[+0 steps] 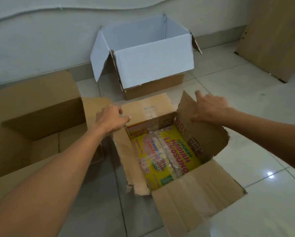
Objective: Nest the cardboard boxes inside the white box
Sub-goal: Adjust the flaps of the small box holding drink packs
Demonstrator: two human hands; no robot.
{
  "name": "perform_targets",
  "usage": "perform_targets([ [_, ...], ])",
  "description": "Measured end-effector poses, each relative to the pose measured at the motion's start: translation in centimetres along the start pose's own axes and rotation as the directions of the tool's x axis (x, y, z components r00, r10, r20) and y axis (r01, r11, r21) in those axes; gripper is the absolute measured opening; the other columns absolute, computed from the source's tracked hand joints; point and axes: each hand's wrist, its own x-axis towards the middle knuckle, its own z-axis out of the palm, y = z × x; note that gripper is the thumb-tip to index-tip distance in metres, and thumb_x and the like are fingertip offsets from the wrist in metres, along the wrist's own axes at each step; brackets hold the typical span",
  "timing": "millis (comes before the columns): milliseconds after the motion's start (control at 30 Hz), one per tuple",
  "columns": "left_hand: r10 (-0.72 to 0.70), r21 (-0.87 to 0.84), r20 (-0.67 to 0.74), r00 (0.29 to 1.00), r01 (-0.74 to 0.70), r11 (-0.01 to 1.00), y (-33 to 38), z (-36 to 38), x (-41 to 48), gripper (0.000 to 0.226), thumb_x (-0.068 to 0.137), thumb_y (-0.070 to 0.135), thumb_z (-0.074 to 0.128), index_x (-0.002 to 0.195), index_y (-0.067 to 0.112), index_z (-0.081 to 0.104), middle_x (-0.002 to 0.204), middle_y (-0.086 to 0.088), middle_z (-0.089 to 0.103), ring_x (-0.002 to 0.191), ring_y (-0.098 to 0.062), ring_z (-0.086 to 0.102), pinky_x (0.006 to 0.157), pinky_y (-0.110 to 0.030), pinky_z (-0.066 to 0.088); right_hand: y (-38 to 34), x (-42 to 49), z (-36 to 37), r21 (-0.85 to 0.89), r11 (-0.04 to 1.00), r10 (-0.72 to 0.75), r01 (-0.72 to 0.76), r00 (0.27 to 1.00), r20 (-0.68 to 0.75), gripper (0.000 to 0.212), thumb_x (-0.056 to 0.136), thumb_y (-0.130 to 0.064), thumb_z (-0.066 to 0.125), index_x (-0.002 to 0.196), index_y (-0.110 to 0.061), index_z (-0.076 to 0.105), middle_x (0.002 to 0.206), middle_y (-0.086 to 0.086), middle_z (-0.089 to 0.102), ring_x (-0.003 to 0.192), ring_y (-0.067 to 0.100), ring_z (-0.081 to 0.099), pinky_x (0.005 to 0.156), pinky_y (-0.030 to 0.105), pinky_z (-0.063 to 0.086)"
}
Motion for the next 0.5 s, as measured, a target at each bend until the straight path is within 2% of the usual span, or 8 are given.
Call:
perform_targets([
  [67, -0.025, 0.052, 0.026, 0.999, 0.024, 0.998, 0.2, 0.8, -0.1, 0.032, 0.08, 0.048, 0.064, 0.097, 0.021, 0.064, 0.101, -0.001, 0.064, 0.097, -0.025, 0.058, 0.084, -0.04, 0.045, 1.0, 0.7, 0.6, 0.041, 0.998, 0.044, -0.049, 0.992, 0.116, 0.02, 0.082, -0.033, 0.055, 0.089, -0.015, 0.048, 0.071, 0.0, 0.052, 0.059, 0.016, 0.051, 0.049, 0.025, 0.034],
  [133, -0.046, 0.043, -0.007, 0.999, 0.046, 0.998, 0.6, 1.2, 0.0, 0.015, 0.079, 0.034, 0.065, 0.082, 0.019, 0.065, 0.089, -0.001, 0.067, 0.086, -0.025, 0.061, 0.071, -0.034, 0.047, 1.4, 1.8, 0.6, 0.099, 0.994, 0.039, -0.055, 0.987, 0.157, 0.012, 0.083, -0.026, 0.052, 0.078, -0.017, 0.047, 0.069, 0.0, 0.052, 0.058, 0.015, 0.051, 0.049, 0.025, 0.034],
  [233, -0.1, 0.031, 0.033, 0.994, 0.099, 0.995, 2.2, 1.1, 0.2, 0.014, 0.074, 0.027, 0.064, 0.072, 0.014, 0.063, 0.073, -0.004, 0.066, 0.073, -0.025, 0.063, 0.059, -0.031, 0.048, 1.4, 3.9, -0.3, 0.002, 0.998, -0.058, 0.058, 0.997, 0.046, 0.008, 0.087, -0.019, 0.047, 0.091, -0.014, 0.052, 0.068, 0.0, 0.049, 0.064, 0.018, 0.052, 0.058, 0.029, 0.038],
  [300, -0.139, 0.06, 0.16, 0.977, 0.131, 0.99, 3.6, 1.4, -0.3, 0.02, 0.069, 0.033, 0.067, 0.074, 0.014, 0.062, 0.073, -0.004, 0.067, 0.067, -0.024, 0.065, 0.053, -0.027, 0.047, 0.9, 5.1, -0.7, -0.104, 0.988, -0.116, 0.112, 0.993, -0.031, 0.012, 0.09, -0.017, 0.047, 0.098, -0.012, 0.055, 0.066, 0.0, 0.044, 0.071, 0.021, 0.051, 0.066, 0.033, 0.041],
  [367, -0.187, 0.012, 0.33, 0.925, 0.194, 0.981, 5.0, 2.1, -1.0, 0.029, 0.065, 0.039, 0.072, 0.07, 0.012, 0.062, 0.061, -0.005, 0.069, 0.048, -0.023, 0.066, 0.041, -0.023, 0.045, 0.2, 6.1, -1.0, -0.138, 0.981, -0.149, 0.137, 0.986, -0.081, 0.014, 0.091, -0.018, 0.054, 0.102, -0.011, 0.057, 0.067, 0.0, 0.046, 0.074, 0.021, 0.052, 0.071, 0.034, 0.045],
  [433, -0.202, 0.037, 0.406, 0.891, 0.205, 0.978, 6.0, 3.1, -1.5, 0.037, 0.065, 0.048, 0.071, 0.067, 0.012, 0.064, 0.05, -0.001, 0.067, 0.038, -0.021, 0.063, 0.037, -0.022, 0.044, -0.5, 6.7, -1.0, -0.085, 0.98, -0.188, 0.179, 0.976, -0.114, 0.027, 0.089, -0.023, 0.061, 0.111, -0.012, 0.051, 0.08, 0.006, 0.055, 0.083, 0.025, 0.057, 0.081, 0.039, 0.046],
  [500, -0.176, 0.127, 0.305, 0.936, 0.144, 0.982, 6.5, 3.9, -1.3, 0.038, 0.067, 0.054, 0.068, 0.067, 0.016, 0.062, 0.055, 0.003, 0.069, 0.046, -0.018, 0.065, 0.042, -0.019, 0.042, -0.5, 6.8, -0.8, -0.041, 0.975, -0.222, 0.218, 0.957, -0.185, 0.045, 0.087, -0.027, 0.062, 0.125, -0.013, 0.042, 0.106, 0.014, 0.061, 0.107, 0.033, 0.057, 0.097, 0.048, 0.039],
])
